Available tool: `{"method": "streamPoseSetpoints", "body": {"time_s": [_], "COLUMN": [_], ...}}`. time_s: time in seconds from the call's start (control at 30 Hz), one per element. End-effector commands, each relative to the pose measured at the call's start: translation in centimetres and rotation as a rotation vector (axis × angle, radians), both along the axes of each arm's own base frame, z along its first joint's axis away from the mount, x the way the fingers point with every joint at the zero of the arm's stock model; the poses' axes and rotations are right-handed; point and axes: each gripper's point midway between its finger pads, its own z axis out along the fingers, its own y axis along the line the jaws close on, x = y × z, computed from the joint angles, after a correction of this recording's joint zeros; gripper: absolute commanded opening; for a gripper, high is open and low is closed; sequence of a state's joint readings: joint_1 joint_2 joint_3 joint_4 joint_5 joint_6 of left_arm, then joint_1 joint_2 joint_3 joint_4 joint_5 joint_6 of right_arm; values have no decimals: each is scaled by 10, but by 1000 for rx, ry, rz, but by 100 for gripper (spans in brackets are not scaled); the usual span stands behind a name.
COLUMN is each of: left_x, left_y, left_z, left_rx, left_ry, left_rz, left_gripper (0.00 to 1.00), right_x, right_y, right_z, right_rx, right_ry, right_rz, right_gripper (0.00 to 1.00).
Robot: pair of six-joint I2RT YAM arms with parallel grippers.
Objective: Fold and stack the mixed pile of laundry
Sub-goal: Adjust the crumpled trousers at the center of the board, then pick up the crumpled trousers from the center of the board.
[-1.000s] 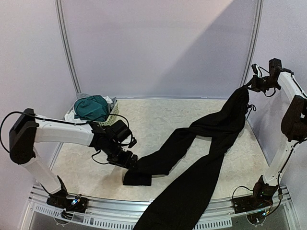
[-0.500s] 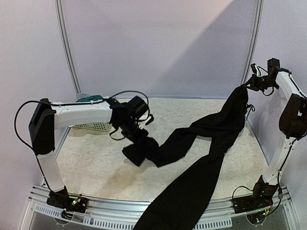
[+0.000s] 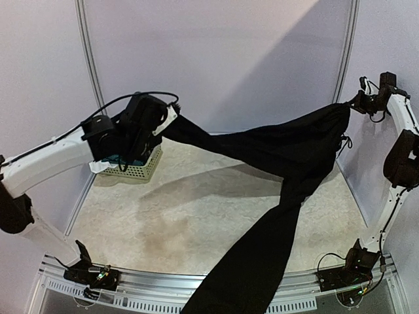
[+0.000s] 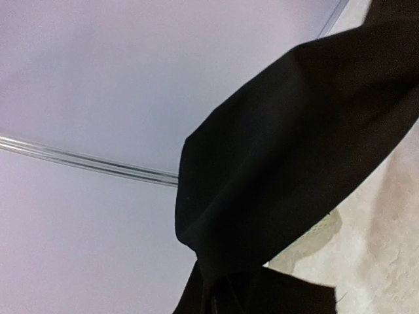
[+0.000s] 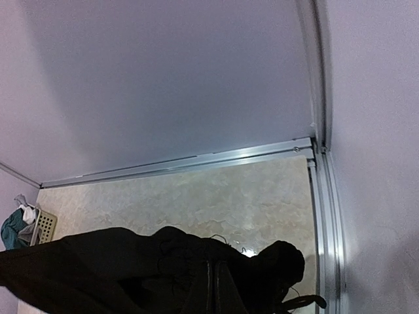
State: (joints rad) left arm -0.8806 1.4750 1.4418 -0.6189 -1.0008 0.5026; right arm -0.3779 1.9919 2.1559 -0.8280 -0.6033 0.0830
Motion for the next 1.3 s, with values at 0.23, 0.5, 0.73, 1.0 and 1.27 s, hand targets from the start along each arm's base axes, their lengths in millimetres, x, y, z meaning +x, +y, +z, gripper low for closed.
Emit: {"method": "streamPoseSetpoints", "body": {"time_s": [0.23,0.5,0.73,1.0,1.27], "left_x": [-139,-150,-143,-116,-97], "left_y": [-25,-27,-35,42,66], "left_z": [-138,-133,-100,-173,-245], "left_rx": [538,124,-571,-951,-1139], "left_ry": [219,393,571,655,730], "left_rz": [-306,-259,-216,448,659], "left_gripper": [1,74,82,83,72], "right_x": [-47,-54,-53,-50,-55], "right_y": [-16,-15,-12,-10,-6], "right_z": [-34,-38,-46,-52,-60], "right_rx": [-76,-98,-58,-30,-23], "right_ry": [69,76,90,98,114], "right_rz": [2,16,22,28,40], "right_gripper": [0,0,0,0,0]}}
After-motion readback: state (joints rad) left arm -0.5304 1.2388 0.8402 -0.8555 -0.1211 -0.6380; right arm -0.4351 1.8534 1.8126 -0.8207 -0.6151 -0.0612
